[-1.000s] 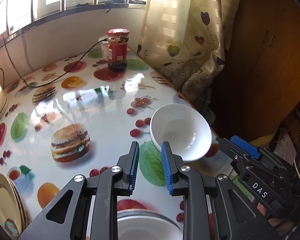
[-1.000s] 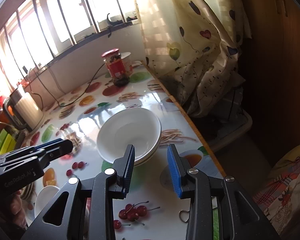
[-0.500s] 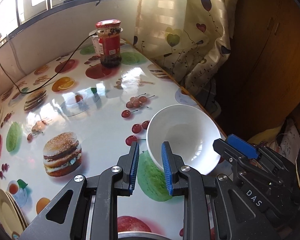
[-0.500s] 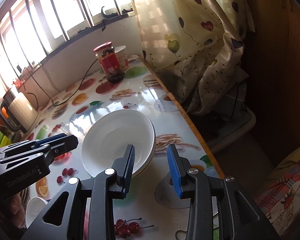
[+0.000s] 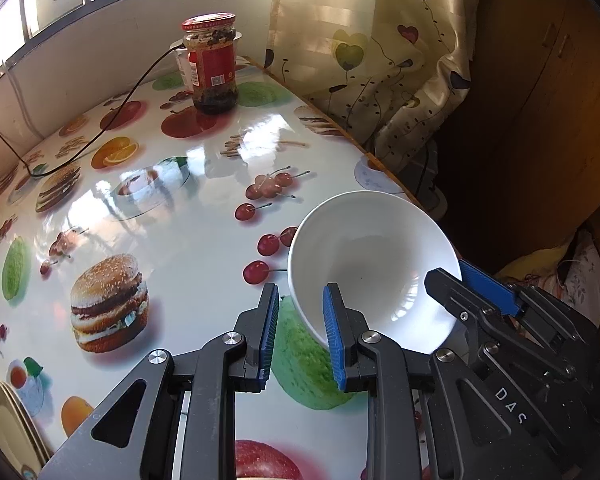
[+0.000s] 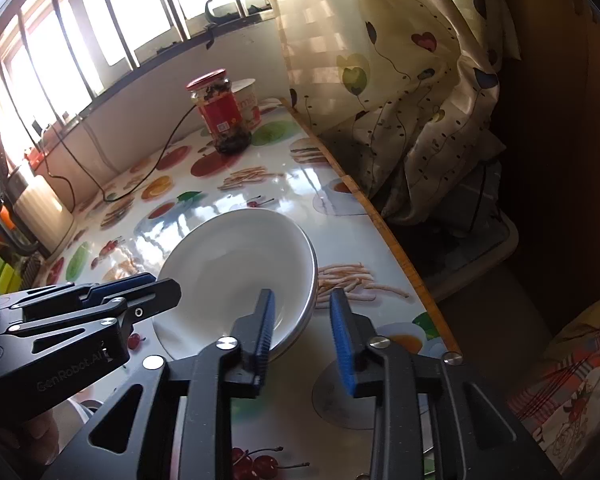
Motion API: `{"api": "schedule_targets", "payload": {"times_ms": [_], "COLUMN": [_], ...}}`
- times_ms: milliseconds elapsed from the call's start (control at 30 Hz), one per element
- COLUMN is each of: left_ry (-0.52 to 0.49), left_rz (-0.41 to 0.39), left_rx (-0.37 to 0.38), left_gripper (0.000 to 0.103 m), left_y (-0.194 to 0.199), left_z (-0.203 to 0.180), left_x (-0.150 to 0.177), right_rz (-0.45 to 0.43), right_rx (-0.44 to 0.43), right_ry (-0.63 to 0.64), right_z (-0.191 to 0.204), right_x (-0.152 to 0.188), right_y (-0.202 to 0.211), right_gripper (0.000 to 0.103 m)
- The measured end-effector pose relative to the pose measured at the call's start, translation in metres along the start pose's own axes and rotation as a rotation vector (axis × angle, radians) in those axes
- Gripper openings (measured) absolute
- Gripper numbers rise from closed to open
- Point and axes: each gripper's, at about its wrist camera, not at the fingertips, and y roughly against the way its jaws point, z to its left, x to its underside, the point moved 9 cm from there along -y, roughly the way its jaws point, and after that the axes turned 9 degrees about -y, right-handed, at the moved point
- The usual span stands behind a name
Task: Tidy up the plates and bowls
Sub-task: 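Lift the blue-banded bowl with both grippers and carry it over the bowl stack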
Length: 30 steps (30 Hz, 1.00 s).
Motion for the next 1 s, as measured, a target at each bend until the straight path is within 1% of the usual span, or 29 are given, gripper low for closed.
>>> {"api": "schedule_targets", "payload": {"times_ms": [100,133,267,400,1000], "left_ry": [0.000,0.002,0.001,-0.005,0.000], "left_rz": [0.003,0.003,0.006,0.008,0.008], "left_rx": [-0.001,-0.002,-0.004,-0.002,0.001], "left_gripper": [0.024,0.024,0.017,0.014,0.013], "left_y": [-0.0011,-0.0009,-0.0020,-0.0034,-0.0036], "left_z": [0.0005,0.0009,0.0006,-0.0002,0.0012], "left_x": [0.0004,0.0005,0.0008,0.0017,0.0014], "right_rz": [0.002,0.003,0.003,0.002,0.001], "right_rx": [0.000,-0.002,-0.001,0.001,0.001], "right_ry": [0.000,-0.001,0.000,0.000,-0.001], "right_z": [0.0008,0.0013,0.0016,0.0020,0.0023], "right_x": [-0.0005,-0.0007,-0.0010,-0.0014,-0.0021], "right_y": [-0.0011,-0.0017,-0.0025,-0.0033,-0.0031], "right_gripper": [0.024,0.022,0.019,0.018,0.018]}}
